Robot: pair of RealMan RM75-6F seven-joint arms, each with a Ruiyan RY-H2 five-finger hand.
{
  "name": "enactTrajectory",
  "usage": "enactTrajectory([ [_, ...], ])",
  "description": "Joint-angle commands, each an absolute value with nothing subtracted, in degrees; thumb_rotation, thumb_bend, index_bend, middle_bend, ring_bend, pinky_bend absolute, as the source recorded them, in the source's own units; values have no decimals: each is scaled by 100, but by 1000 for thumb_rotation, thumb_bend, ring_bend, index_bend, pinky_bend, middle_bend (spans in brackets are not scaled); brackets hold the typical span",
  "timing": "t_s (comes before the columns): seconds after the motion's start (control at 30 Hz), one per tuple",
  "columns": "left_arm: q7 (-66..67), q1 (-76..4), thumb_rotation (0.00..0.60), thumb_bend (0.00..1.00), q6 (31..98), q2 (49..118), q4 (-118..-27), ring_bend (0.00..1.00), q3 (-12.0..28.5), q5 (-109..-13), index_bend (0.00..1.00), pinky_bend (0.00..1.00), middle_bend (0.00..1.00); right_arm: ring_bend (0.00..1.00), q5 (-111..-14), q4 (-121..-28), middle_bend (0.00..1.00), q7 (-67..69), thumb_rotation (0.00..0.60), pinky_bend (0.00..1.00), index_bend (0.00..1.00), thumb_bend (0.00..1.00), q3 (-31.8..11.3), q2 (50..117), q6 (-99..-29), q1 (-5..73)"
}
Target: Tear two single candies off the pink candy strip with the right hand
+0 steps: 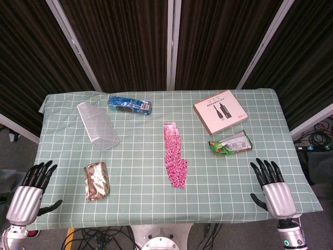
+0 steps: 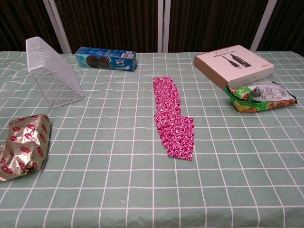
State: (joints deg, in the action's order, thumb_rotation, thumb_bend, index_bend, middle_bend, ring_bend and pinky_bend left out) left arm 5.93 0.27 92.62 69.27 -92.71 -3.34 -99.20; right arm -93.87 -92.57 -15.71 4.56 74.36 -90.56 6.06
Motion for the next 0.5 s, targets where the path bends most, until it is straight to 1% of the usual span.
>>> enactTrajectory([
  [0.03, 596, 21, 579, 13, 9255, 6923, -9280, 0, -330, -9910, 50, 87, 8, 0, -9378, -9232, 0, -1582, 600, 0, 0, 102, 413, 7466, -9066, 574],
  [0.23, 586, 23, 580, 14, 9263, 6900, -9299, 0, -332, -9901, 50, 87, 8, 0, -9366, -9272, 0, -1614, 600, 0, 0, 108, 357, 7456, -8956, 555],
  [0.33, 581, 18, 582, 13, 9265, 6887, -9309, 0, -319, -9887, 50, 87, 8, 0, -9402, -9319, 0, -1634, 600, 0, 0, 138, 312, 7443, -8947, 563],
  [0.43, 550, 21, 581, 13, 9271, 6872, -9315, 0, -316, -9871, 50, 87, 8, 0, -9435, -9370, 0, -1664, 600, 0, 0, 290, 267, 7448, -8934, 571],
  [0.5, 535, 25, 580, 13, 9278, 6885, -9287, 0, -326, -9885, 50, 87, 8, 0, -9454, -9397, 0, -1693, 600, 0, 0, 438, 247, 7454, -8907, 579],
])
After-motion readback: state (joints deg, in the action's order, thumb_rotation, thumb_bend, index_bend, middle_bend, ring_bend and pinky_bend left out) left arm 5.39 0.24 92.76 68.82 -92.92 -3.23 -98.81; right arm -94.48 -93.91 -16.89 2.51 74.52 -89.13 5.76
